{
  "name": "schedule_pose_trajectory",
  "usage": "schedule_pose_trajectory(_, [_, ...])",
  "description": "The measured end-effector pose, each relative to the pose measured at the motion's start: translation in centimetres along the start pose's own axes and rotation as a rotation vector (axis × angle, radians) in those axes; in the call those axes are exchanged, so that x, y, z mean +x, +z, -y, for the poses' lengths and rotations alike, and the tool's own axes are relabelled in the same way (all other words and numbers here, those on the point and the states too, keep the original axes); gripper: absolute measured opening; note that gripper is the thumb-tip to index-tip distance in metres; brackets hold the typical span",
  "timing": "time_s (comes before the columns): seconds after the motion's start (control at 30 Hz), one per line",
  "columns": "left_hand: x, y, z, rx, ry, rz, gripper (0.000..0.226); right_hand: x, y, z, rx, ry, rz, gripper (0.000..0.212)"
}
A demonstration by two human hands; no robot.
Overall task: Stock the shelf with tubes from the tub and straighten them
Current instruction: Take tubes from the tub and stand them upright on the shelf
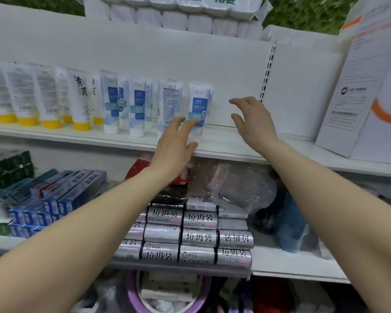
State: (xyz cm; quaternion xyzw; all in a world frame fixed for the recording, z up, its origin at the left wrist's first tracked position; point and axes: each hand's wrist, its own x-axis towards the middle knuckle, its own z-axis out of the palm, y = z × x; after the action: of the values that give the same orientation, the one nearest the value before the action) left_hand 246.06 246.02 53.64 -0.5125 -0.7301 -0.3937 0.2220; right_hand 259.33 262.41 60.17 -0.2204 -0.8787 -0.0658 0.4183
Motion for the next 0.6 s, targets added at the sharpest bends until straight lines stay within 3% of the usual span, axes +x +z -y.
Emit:
schedule_pose_trajectory(0.3, [-9.5,1.4,-5.2,-0.125,0.078,0.096,0.047,-15.6,-2.9,-0.8,-0.164,-0.014,0.074,0.038])
schedule_pose_trajectory(0.6, [-20.3,11.0,-8.9,-0.192,0.125,0.37,0.044,-34.1,-1.5,-5.8,-0.209,0.143,0.296,0.039])
